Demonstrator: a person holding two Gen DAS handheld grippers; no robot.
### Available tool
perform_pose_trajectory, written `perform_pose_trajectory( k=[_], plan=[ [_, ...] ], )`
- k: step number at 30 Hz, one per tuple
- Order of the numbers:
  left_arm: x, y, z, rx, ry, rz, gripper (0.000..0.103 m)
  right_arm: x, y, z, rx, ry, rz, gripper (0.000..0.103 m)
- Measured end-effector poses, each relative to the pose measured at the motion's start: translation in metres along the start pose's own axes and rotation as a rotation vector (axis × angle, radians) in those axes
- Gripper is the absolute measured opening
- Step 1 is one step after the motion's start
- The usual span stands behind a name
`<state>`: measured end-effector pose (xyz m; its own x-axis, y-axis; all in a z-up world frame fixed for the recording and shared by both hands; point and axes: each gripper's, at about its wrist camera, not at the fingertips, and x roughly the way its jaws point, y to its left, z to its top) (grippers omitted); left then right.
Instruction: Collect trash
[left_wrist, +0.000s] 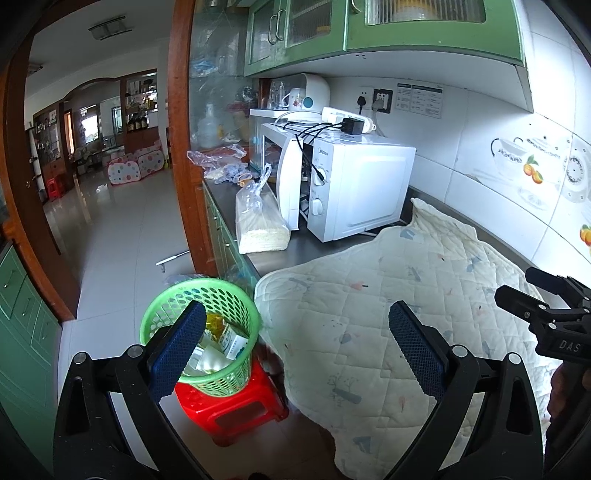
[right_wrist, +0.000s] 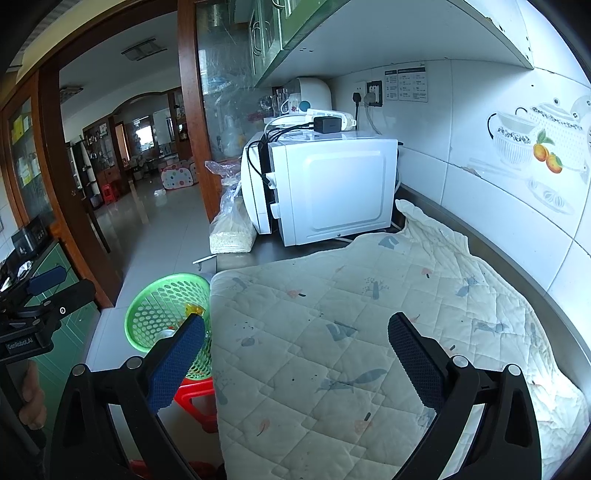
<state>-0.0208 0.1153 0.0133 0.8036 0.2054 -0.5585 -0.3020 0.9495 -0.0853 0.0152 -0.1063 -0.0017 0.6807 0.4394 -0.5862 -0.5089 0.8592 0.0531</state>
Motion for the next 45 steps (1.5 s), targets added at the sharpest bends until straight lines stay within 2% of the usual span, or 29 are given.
perform_pose_trajectory(
  k=[36, 45],
  plan=[
    [-0.0042, 0.0009, -0.0017, -0.007, -0.019, -0.030, 0.098, -0.0055, -0.0046, 0.0037, 0.002, -0.022, 0.006, 0.096],
    [-0.0049, 0.0001, -0.0020, -0.002, -0.029, -0.016, 0.098, -0.0090, -0.0059, 0.0034, 0.007, -0.038, 0.008, 0.096]
  ],
)
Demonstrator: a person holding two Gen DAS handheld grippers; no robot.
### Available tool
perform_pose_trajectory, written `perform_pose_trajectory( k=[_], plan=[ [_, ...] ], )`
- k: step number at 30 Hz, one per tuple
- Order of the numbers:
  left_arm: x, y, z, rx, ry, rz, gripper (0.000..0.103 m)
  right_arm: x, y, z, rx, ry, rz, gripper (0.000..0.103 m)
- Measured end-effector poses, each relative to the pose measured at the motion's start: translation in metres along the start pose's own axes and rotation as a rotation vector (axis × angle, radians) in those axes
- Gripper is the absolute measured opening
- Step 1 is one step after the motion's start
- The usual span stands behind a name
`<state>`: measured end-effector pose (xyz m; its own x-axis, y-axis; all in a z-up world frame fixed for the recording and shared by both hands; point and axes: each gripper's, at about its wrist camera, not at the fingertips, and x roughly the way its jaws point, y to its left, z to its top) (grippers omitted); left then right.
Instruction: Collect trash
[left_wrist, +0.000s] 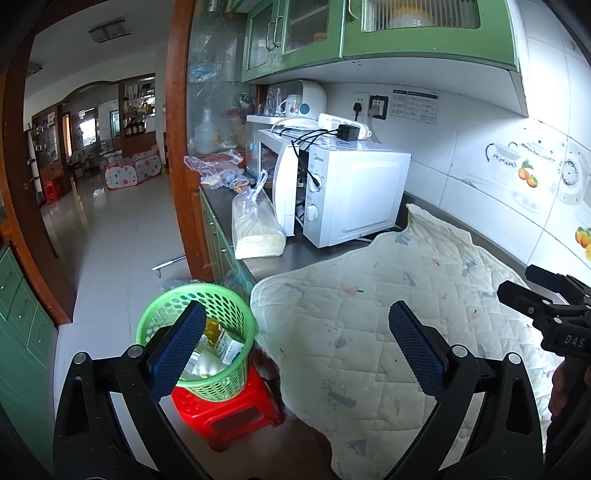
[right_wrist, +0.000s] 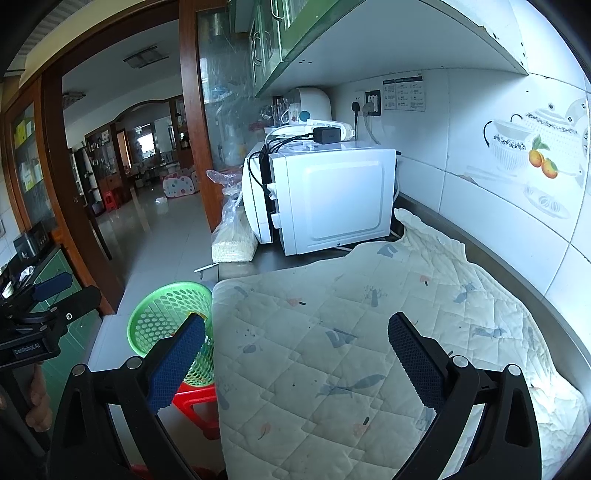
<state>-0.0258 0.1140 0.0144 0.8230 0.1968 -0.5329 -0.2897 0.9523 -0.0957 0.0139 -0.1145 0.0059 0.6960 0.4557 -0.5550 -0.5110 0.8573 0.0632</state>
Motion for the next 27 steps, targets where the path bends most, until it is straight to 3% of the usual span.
perform_pose_trajectory(
  k=[27],
  plan=[
    [0.0047, -0.0016, -0.0010, 0.006, 0.017, -0.019, 0.098, -0.0030, -0.0078, -0.0010, 0.013, -0.007, -0.012, 0.096]
  ],
)
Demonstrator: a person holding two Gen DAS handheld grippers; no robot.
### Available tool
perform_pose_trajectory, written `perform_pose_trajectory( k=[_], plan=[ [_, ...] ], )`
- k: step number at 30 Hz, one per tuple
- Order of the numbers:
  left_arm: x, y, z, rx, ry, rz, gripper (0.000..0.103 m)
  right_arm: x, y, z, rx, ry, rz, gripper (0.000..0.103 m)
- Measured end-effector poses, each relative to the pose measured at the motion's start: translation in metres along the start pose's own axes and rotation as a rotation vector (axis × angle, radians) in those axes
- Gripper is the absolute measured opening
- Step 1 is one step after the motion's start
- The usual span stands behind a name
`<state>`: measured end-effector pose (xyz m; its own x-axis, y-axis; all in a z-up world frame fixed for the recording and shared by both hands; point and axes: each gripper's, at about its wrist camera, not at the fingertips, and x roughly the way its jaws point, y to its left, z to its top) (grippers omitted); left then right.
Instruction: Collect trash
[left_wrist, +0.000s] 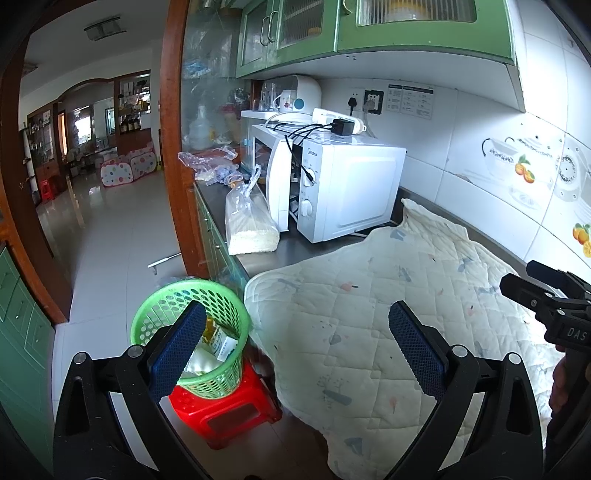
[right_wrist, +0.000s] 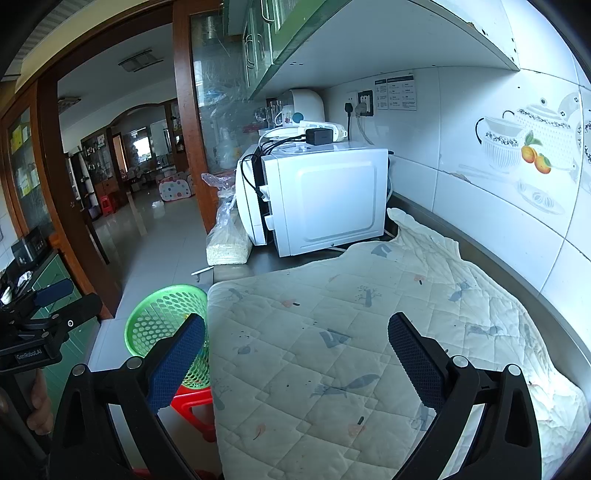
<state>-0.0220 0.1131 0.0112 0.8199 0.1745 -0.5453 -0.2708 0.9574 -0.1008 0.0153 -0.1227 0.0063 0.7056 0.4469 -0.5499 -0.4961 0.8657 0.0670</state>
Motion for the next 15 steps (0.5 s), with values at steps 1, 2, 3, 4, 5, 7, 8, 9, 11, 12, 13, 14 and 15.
perform_pose_trajectory(
  k=[1, 2, 3, 4, 5, 7, 8, 9, 11, 12, 13, 14, 15],
  plan=[
    [0.0002, 0.0002, -0.0001, -0.001, 0.001, 0.000, 0.098, 0.0001, -0.0001, 0.0001, 0.000, 0.000, 0.001, 0.096],
    [0.0005, 0.0001, 0.0000, -0.001, 0.001, 0.000, 0.098, 0.0003, -0.0003, 0.0001, 0.001, 0.001, 0.001, 0.096],
    [0.0005, 0.0001, 0.0000, 0.000, 0.001, 0.001, 0.098, 0.0003, -0.0002, 0.0002, 0.000, 0.002, -0.001, 0.096],
    [0.0004, 0.0001, 0.0000, -0.001, 0.001, 0.001, 0.098, -0.0001, -0.0003, -0.0001, 0.001, 0.002, -0.002, 0.096],
    [0.0003, 0.0004, -0.0002, -0.003, 0.001, -0.002, 0.098, -0.0002, -0.0006, -0.0001, 0.001, 0.002, -0.001, 0.096],
    [0.0007, 0.0005, -0.0014, -0.005, 0.003, -0.003, 0.098, -0.0002, -0.0010, -0.0005, 0.003, 0.002, -0.004, 0.096],
    [0.0010, 0.0004, -0.0017, -0.005, 0.003, -0.002, 0.098, -0.0006, -0.0010, -0.0005, 0.003, 0.001, -0.004, 0.096],
    [0.0007, 0.0007, -0.0013, -0.005, 0.003, -0.003, 0.098, -0.0005, -0.0011, -0.0005, 0.003, 0.001, -0.004, 0.096],
    [0.0006, 0.0007, -0.0013, -0.005, 0.002, -0.003, 0.098, -0.0006, -0.0012, -0.0006, 0.005, 0.002, -0.006, 0.096],
    [0.0007, 0.0008, -0.0014, -0.006, 0.002, -0.003, 0.098, -0.0005, -0.0013, -0.0011, 0.006, 0.002, -0.006, 0.096],
    [0.0008, 0.0008, -0.0015, -0.007, 0.002, -0.004, 0.098, -0.0006, -0.0012, -0.0011, 0.007, 0.002, -0.006, 0.096],
    [0.0007, 0.0009, -0.0014, -0.005, 0.002, -0.004, 0.098, -0.0002, -0.0013, -0.0009, 0.006, 0.003, -0.006, 0.096],
    [0.0010, 0.0006, -0.0017, -0.005, 0.003, -0.003, 0.098, -0.0004, -0.0014, -0.0010, 0.005, 0.003, -0.005, 0.096]
  ],
)
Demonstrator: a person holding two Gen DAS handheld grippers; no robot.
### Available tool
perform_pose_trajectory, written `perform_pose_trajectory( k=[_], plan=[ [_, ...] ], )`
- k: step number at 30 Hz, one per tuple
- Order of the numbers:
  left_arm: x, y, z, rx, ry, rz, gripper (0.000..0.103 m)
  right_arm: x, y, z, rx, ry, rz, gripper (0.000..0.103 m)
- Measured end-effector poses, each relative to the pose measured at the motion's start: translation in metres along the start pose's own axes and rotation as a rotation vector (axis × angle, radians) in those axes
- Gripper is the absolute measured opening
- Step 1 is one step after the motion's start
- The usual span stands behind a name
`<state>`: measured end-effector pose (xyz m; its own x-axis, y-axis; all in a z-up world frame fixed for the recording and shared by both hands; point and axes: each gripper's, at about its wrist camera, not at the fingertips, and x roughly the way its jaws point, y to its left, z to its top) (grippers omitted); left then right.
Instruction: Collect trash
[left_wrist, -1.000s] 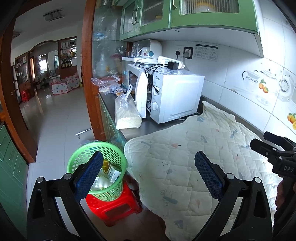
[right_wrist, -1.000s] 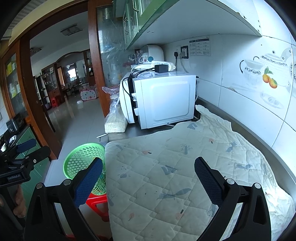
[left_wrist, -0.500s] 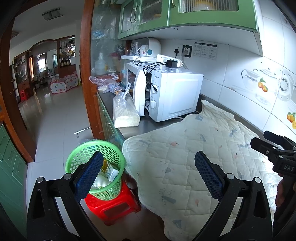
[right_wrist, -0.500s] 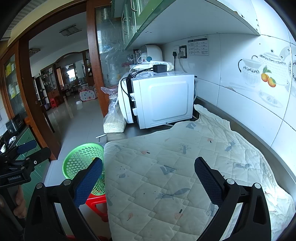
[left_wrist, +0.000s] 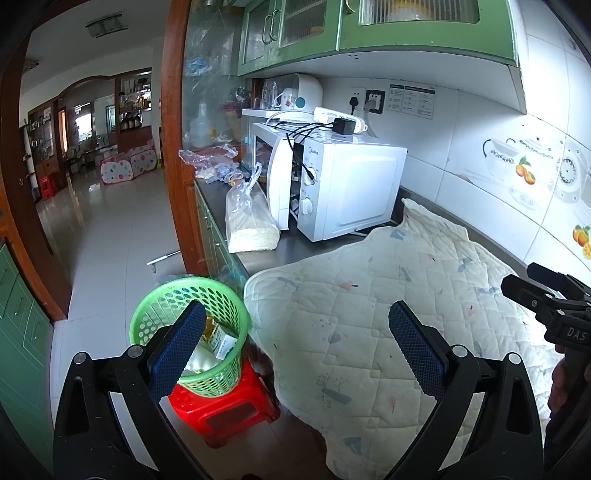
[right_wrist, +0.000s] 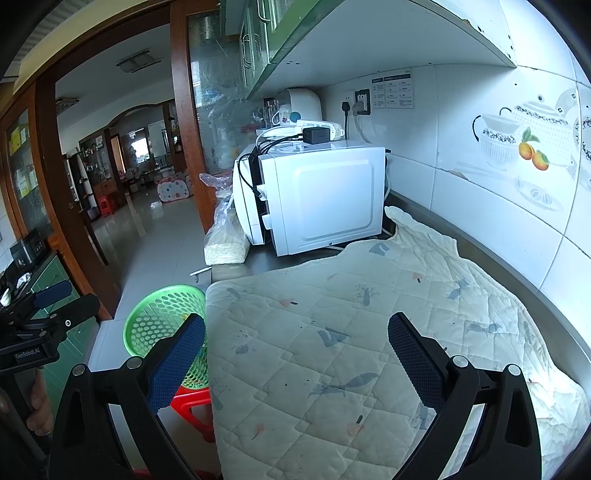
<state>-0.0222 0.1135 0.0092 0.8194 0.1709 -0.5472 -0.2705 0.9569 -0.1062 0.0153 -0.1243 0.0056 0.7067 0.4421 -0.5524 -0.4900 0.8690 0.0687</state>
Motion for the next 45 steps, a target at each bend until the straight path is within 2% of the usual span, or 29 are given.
perform_pose_trajectory(
  k=[16, 24, 32, 45],
  plan=[
    [0.000, 0.000, 0.000, 0.001, -0.007, 0.002, 0.098, 0.001, 0.004, -0.003, 0.006, -0.010, 0.013, 0.096],
    [-0.001, 0.000, 0.001, 0.002, -0.003, 0.011, 0.098, -0.006, 0.005, -0.003, 0.011, -0.047, 0.019, 0.096],
    [-0.010, -0.006, 0.007, 0.028, -0.034, 0.030, 0.098, -0.013, 0.001, -0.002, 0.042, -0.087, 0.024, 0.096],
    [-0.017, -0.009, 0.009, 0.030, -0.067, 0.041, 0.098, -0.015, 0.000, -0.001, 0.047, -0.096, 0.023, 0.096]
  ],
)
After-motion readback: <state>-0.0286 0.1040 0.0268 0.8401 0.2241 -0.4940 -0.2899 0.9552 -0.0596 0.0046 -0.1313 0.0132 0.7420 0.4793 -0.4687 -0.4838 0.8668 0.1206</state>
